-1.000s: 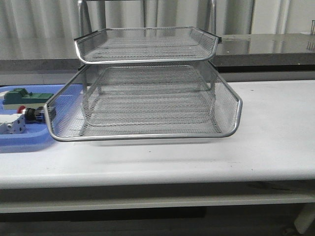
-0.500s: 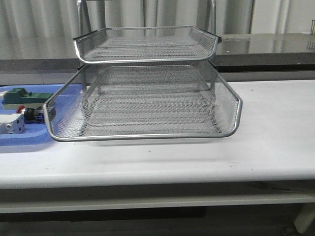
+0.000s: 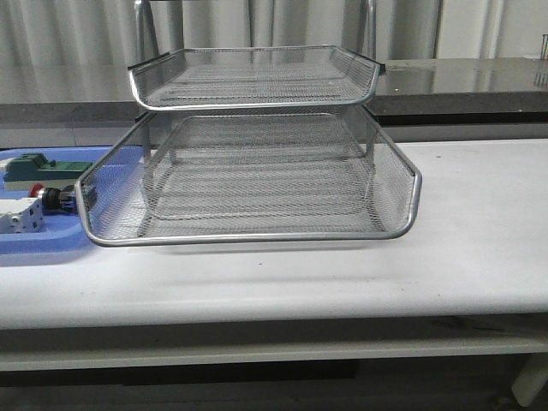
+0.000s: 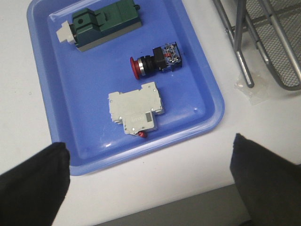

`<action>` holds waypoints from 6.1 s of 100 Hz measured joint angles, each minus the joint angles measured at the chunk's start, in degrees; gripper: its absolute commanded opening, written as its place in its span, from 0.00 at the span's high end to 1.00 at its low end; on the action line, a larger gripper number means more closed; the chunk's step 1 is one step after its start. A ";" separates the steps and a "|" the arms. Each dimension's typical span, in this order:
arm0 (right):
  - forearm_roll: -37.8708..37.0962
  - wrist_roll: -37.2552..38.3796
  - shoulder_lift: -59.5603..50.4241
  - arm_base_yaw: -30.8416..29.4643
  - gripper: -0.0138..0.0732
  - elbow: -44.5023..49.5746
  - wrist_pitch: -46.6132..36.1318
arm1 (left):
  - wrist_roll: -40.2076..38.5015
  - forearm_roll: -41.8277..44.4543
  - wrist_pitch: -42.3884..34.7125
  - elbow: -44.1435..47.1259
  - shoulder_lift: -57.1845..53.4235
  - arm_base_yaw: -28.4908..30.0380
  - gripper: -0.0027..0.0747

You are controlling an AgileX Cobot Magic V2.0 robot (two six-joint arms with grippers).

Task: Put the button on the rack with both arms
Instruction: 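Release the tray and withdraw the right gripper, then lower the left gripper onto the red push button in the blue tray, then close the left gripper on the button and lift it, then carry the button over the pulled-out tray and lower it in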

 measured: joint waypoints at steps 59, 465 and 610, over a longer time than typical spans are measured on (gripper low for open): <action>-0.10 0.00 0.00 0.00 0.91 0.00 0.00 | 19.39 -1.93 -3.17 -8.79 8.50 0.00 0.21; -0.10 0.00 0.00 0.00 0.91 0.00 0.00 | 21.05 -14.55 20.32 -23.79 12.37 -3.50 0.99; -0.10 0.00 0.00 0.00 0.91 0.00 0.20 | 27.00 -15.88 6.54 -20.03 28.90 -29.77 0.22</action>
